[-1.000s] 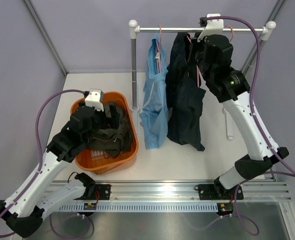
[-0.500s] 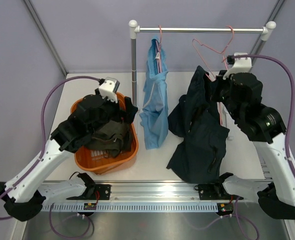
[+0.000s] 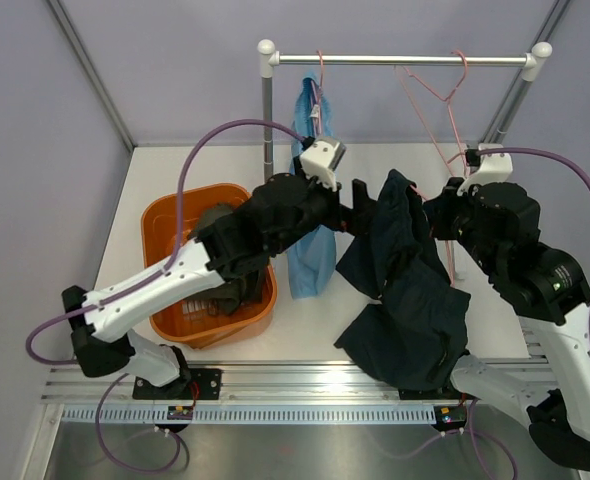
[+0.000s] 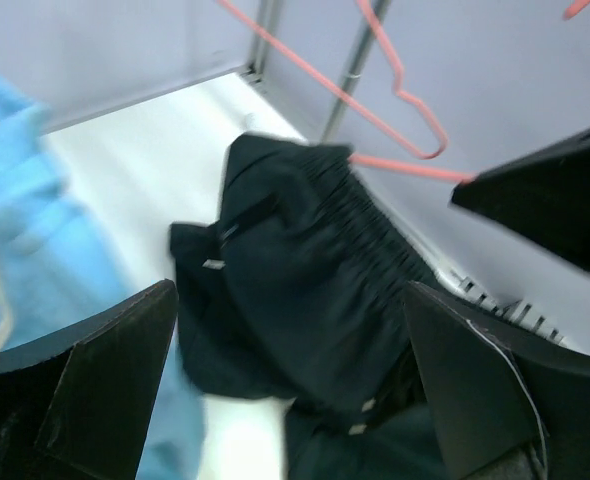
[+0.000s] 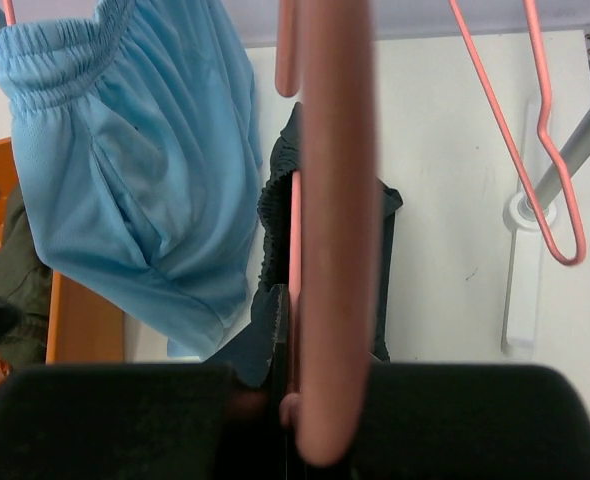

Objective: Remove the shorts from the hanger

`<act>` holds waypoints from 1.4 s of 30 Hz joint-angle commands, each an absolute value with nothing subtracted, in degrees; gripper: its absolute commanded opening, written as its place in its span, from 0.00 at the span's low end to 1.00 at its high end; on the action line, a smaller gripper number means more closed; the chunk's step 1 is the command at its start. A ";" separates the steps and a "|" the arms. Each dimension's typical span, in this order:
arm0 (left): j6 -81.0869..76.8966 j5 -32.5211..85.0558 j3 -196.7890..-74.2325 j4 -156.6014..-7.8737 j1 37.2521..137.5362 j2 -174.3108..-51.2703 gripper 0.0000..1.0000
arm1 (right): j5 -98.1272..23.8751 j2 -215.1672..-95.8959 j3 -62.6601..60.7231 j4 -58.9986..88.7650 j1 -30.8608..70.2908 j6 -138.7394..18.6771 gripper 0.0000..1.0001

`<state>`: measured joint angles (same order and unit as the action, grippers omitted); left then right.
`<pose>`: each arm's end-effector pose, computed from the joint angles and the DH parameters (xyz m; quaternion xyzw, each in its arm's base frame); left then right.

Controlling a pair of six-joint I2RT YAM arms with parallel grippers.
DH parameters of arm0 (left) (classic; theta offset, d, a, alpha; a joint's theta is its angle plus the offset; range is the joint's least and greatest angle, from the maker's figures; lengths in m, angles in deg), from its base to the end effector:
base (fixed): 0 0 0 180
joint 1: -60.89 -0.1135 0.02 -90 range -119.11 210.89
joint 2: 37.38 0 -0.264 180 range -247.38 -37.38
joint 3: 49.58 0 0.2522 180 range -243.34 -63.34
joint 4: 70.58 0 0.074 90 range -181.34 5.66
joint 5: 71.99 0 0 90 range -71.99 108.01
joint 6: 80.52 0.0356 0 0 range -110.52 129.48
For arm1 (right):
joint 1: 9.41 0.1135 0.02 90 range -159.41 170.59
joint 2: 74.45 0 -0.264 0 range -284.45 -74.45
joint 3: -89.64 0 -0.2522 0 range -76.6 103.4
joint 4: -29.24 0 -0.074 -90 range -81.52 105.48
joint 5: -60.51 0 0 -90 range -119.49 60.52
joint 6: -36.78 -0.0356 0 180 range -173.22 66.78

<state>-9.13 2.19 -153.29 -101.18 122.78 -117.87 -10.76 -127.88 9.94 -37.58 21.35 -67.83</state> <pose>0.1572 -0.2737 0.4594 0.1899 0.7251 -0.3436 0.5658 0.1230 0.0599 0.4728 -0.0210 0.8131 0.0955 0.5739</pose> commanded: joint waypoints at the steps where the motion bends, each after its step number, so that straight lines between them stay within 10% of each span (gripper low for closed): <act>1: -10.47 -2.29 -159.05 -92.96 125.40 -123.84 0.99 | -11.73 -126.04 10.50 -35.76 21.88 -69.12 0.00; 26: -8.80 -8.10 -170.74 -96.29 127.43 -141.09 0.99 | -14.46 -126.04 11.20 -34.27 21.88 -69.30 0.00; 42: -7.57 -9.24 -168.28 -95.59 124.97 -139.25 0.08 | -14.54 -125.69 11.02 -35.06 21.88 -69.56 0.00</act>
<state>-8.32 -6.53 -167.94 -98.21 125.86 -141.28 -13.93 -126.57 9.83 -37.51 21.35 -68.70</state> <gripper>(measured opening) 0.105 0.077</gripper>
